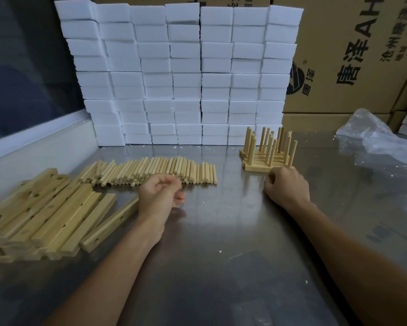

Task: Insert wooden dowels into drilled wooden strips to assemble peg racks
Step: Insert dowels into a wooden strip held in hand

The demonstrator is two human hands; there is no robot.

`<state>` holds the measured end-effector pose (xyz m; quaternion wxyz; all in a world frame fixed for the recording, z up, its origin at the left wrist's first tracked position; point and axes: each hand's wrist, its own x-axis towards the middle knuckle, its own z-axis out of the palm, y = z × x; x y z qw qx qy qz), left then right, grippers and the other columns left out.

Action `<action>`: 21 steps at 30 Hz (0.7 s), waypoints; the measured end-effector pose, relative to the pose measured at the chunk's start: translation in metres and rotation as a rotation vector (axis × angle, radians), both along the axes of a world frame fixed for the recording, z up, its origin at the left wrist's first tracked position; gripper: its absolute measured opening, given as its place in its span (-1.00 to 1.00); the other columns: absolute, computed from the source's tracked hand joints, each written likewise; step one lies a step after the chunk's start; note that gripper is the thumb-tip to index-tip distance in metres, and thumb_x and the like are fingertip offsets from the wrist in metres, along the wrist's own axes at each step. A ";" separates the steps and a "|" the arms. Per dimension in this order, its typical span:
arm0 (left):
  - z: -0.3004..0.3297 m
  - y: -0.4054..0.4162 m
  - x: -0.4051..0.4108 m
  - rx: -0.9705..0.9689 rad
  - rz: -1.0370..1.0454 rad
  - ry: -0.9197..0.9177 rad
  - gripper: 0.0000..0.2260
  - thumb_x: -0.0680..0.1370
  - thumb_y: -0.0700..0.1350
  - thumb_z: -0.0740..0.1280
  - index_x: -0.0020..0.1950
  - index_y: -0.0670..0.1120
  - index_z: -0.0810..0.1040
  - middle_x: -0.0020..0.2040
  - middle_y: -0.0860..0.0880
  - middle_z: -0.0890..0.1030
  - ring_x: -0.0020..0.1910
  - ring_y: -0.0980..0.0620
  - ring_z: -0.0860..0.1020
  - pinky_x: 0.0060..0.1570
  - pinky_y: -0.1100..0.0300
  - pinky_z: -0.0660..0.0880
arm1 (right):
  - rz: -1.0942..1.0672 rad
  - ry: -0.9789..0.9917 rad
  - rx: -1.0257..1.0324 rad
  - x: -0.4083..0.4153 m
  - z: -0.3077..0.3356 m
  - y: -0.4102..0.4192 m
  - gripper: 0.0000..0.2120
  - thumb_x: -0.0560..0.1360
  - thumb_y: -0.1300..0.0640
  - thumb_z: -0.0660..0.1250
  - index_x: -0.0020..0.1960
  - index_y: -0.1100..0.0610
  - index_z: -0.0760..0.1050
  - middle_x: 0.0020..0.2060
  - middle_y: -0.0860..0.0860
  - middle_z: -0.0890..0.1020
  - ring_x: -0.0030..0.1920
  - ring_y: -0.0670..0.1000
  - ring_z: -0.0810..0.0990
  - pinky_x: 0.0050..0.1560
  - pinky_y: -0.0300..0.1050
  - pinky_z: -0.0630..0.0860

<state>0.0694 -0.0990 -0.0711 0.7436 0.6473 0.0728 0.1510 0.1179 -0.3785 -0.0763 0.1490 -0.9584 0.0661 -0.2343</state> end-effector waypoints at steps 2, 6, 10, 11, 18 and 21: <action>0.001 0.002 -0.001 0.223 0.058 -0.052 -0.88 0.53 -0.29 0.38 -0.15 -0.09 0.57 -0.23 -0.10 0.64 -0.35 0.04 0.59 -0.28 0.21 0.58 | 0.026 -0.011 0.002 -0.004 0.003 0.008 -0.83 0.53 0.11 0.27 -0.17 0.16 0.55 -0.22 0.08 0.62 -0.22 0.11 0.52 -0.20 -0.05 0.49; 0.009 0.015 -0.005 0.864 0.290 -0.171 -0.84 0.47 -0.26 0.37 -0.20 0.00 0.52 -0.28 0.09 0.56 -0.29 0.07 0.52 -0.24 0.19 0.45 | 0.124 -0.026 0.016 -0.009 0.008 0.032 -0.83 0.55 0.08 0.28 -0.14 0.12 0.57 -0.29 0.03 0.62 -0.24 0.08 0.57 -0.15 0.02 0.58; 0.012 0.031 -0.008 1.316 0.431 0.133 -0.82 0.39 -0.11 0.38 -0.03 0.00 0.55 -0.02 -0.03 0.55 0.06 -0.13 0.50 0.02 -0.03 0.27 | 0.211 0.012 -0.019 -0.011 0.005 0.050 -0.84 0.57 0.06 0.28 -0.10 0.08 0.59 -0.23 -0.03 0.63 -0.23 0.02 0.57 -0.13 0.00 0.57; 0.012 0.034 -0.009 1.349 0.427 0.229 -0.78 0.38 -0.07 0.38 0.01 0.00 0.55 0.03 -0.06 0.56 0.12 -0.15 0.48 0.05 -0.04 0.26 | 0.218 0.019 -0.031 -0.010 0.004 0.052 -0.84 0.57 0.05 0.27 -0.08 0.07 0.60 -0.20 -0.03 0.64 -0.21 0.02 0.58 -0.08 0.03 0.58; 0.007 0.034 -0.011 1.395 0.406 0.299 -0.80 0.48 -0.15 0.35 0.09 -0.01 0.50 0.05 -0.06 0.63 0.12 -0.15 0.54 0.10 -0.03 0.31 | 0.224 0.080 -0.018 -0.009 -0.001 0.053 -0.80 0.57 0.03 0.27 0.01 0.07 0.63 -0.12 -0.02 0.67 -0.15 0.03 0.62 -0.07 0.06 0.62; 0.005 0.028 -0.013 1.439 0.409 0.218 -0.73 0.52 -0.15 0.36 0.21 -0.01 0.50 0.17 -0.07 0.60 0.18 -0.17 0.51 0.12 -0.03 0.35 | 0.196 0.092 0.002 -0.009 0.001 0.054 -0.81 0.56 0.02 0.28 0.02 0.05 0.64 -0.12 -0.02 0.68 -0.14 0.02 0.61 -0.06 0.03 0.61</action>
